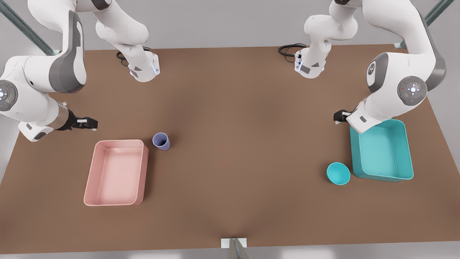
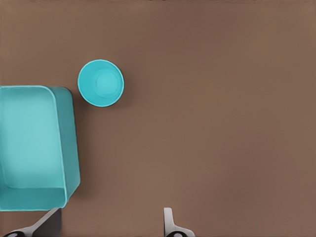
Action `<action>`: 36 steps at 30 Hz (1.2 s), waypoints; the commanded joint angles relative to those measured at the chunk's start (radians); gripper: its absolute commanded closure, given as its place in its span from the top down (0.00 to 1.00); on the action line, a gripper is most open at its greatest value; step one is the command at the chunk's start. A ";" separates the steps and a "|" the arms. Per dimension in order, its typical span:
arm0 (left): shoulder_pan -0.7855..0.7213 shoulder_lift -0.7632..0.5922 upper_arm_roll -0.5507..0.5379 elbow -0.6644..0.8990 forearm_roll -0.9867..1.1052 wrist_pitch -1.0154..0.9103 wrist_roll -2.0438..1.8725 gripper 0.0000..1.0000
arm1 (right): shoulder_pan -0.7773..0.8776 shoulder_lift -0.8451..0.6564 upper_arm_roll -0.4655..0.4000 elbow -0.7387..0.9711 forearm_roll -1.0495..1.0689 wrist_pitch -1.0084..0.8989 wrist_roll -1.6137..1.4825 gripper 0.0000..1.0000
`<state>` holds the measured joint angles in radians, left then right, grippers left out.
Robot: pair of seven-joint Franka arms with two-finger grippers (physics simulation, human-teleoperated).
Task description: Put the bowls and cups in different boxes
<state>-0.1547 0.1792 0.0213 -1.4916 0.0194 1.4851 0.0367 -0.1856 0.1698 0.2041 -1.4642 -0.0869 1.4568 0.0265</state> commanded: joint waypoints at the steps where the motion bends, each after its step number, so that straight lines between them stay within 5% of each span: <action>1: 0.000 -0.001 0.000 0.001 0.005 0.027 -0.017 1.00 | 0.000 -0.001 0.000 0.001 0.001 0.010 0.018 1.00; 3: -0.011 0.055 0.000 -0.006 0.017 0.059 -0.018 1.00 | 0.003 0.008 0.004 0.008 0.018 0.010 0.018 1.00; 5: -0.020 0.265 -0.003 0.013 0.115 0.268 -0.017 1.00 | 0.090 0.034 0.012 -0.001 0.018 0.040 0.061 1.00; 9: -0.020 0.508 -0.004 0.096 0.232 0.555 0.025 1.00 | 0.265 0.092 0.014 -0.067 0.018 0.172 0.440 1.00; 17: -0.006 0.560 -0.001 -0.049 0.289 0.682 0.057 1.00 | 0.284 0.036 0.014 -0.407 0.026 0.606 0.606 1.00; 27: 0.027 0.612 0.008 -0.078 0.287 0.678 0.048 1.00 | 0.215 0.010 0.005 -0.645 0.022 0.772 0.581 1.00; 29: 0.027 0.618 0.008 -0.073 0.286 0.681 0.048 0.44 | 0.215 0.007 0.005 -0.682 0.022 0.778 0.575 1.00; 30: 0.026 0.615 0.008 -0.072 0.284 0.678 0.049 0.34 | 0.215 0.007 0.005 -0.703 0.022 0.792 0.575 1.00; 33: 0.026 0.600 0.008 -0.065 0.277 0.646 0.049 0.21 | 0.215 0.008 0.005 -0.768 0.021 0.870 0.575 1.00; 36: 0.015 0.554 0.008 -0.059 0.152 0.584 0.048 0.21 | 0.215 0.030 0.005 -0.768 0.021 0.890 0.573 1.00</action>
<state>-0.1391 0.7479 0.0291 -1.5474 0.2582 2.1247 0.0505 0.0291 0.1960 0.2085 -2.2303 -0.0667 2.2747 0.4940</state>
